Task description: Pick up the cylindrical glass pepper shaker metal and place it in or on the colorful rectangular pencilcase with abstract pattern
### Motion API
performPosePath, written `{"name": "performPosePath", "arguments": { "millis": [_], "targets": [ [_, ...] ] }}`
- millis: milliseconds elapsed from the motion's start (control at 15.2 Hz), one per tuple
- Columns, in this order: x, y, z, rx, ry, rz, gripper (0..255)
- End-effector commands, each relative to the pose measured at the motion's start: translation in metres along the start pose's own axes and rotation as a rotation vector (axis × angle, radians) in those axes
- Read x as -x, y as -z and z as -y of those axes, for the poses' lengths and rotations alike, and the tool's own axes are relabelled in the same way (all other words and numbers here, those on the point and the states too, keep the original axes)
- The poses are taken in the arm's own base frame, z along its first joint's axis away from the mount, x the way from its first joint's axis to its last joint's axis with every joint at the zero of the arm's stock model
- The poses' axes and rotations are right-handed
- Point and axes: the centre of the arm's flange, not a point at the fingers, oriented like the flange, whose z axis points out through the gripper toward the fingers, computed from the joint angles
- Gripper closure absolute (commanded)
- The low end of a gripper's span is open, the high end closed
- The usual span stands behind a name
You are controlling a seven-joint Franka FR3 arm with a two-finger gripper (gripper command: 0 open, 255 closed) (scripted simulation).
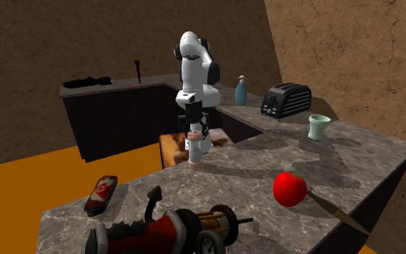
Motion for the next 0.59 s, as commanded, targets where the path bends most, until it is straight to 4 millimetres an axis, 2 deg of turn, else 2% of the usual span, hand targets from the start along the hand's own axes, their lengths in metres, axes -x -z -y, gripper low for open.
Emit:
{"name": "performPosePath", "arguments": {
  "millis": [0, 528],
  "targets": [
    [0.0, 0.01, 0.0, 0.0, 0.0, 0.0, 255],
    [-0.004, 0.052, 0.0, 0.0, 0.0, 0.0, 255]
  ]
}}
